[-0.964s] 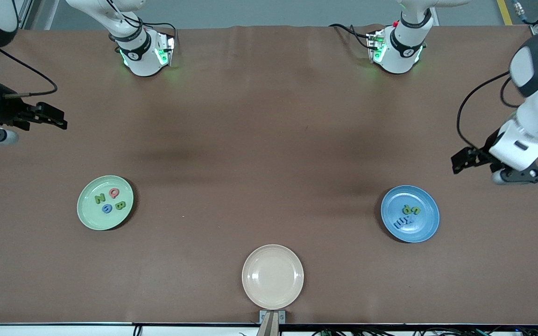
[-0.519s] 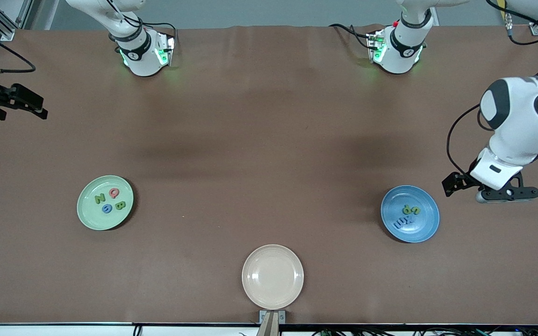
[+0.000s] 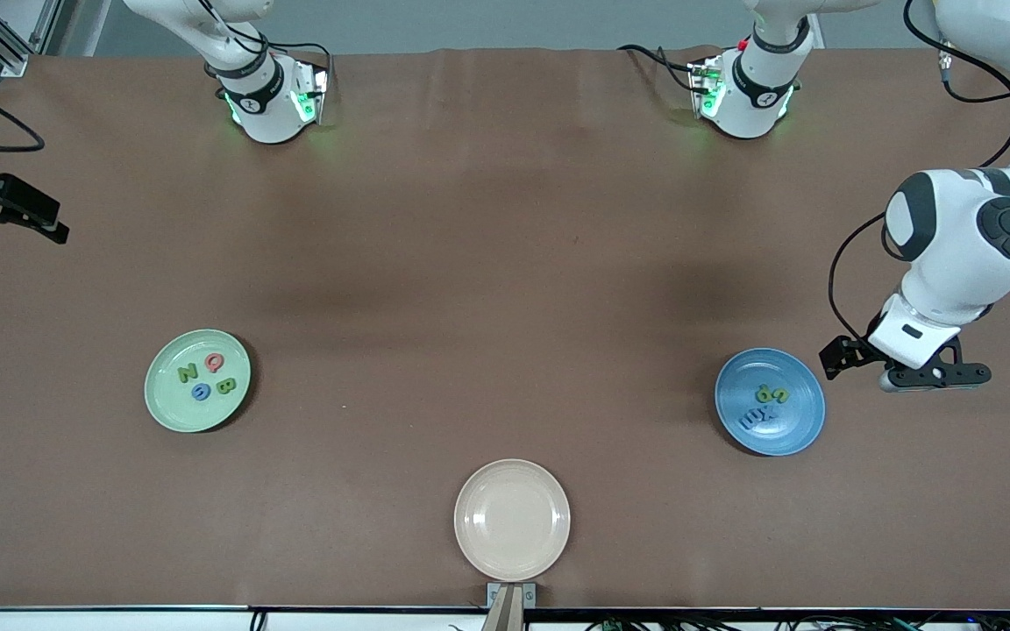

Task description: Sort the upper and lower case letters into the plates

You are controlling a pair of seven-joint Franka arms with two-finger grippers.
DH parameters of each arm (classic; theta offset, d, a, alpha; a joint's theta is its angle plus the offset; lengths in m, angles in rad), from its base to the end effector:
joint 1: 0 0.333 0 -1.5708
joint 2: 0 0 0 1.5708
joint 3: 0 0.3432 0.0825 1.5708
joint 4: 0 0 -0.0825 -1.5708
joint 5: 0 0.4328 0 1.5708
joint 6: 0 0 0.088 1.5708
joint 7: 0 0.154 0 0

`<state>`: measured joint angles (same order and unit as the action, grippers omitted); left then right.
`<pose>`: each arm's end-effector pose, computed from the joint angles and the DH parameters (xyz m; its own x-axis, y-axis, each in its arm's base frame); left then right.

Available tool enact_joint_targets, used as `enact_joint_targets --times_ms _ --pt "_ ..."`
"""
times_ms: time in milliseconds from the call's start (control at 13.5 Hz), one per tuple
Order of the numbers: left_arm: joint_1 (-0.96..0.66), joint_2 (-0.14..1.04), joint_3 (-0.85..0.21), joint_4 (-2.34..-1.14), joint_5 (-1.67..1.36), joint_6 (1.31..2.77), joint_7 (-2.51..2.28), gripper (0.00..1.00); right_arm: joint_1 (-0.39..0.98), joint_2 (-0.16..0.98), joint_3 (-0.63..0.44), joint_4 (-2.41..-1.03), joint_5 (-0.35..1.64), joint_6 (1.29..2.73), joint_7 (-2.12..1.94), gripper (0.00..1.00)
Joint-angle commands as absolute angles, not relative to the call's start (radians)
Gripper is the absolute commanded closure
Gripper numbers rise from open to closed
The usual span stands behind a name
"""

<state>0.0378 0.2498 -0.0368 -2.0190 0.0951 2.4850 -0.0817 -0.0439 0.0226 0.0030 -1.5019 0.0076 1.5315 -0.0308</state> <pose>0.6684 0.0034 0.2988 0.9761 0.0103 0.2171 0.0208 -0.9987 -0.0461 0.6074 -0.0237 0.6233 0.9999 -0.0098 0.0072 -0.0097 -0.9999 -0.0074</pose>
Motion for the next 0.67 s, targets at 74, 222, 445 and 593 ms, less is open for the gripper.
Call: enact_joint_targets --times_ms 74,222,445,593 --pt "0.038 0.238 -0.038 -2.025 0.114 2.491 -0.084 0.00 -0.063 0.029 0.017 -1.477 0.003 1.522 -0.018 0.00" --pt "0.038 0.235 -0.038 -2.022 0.114 2.491 -0.081 0.00 -0.063 0.029 0.017 -1.477 0.003 1.520 -0.018 0.00" --pt "0.037 0.192 -0.040 -2.008 0.114 2.470 -0.072 0.00 -0.063 0.028 0.017 -1.477 0.003 1.520 -0.018 0.00" --pt "0.037 0.144 -0.043 -1.991 0.114 2.390 -0.071 0.00 -0.063 0.028 0.017 -1.477 0.003 1.520 -0.018 0.00"
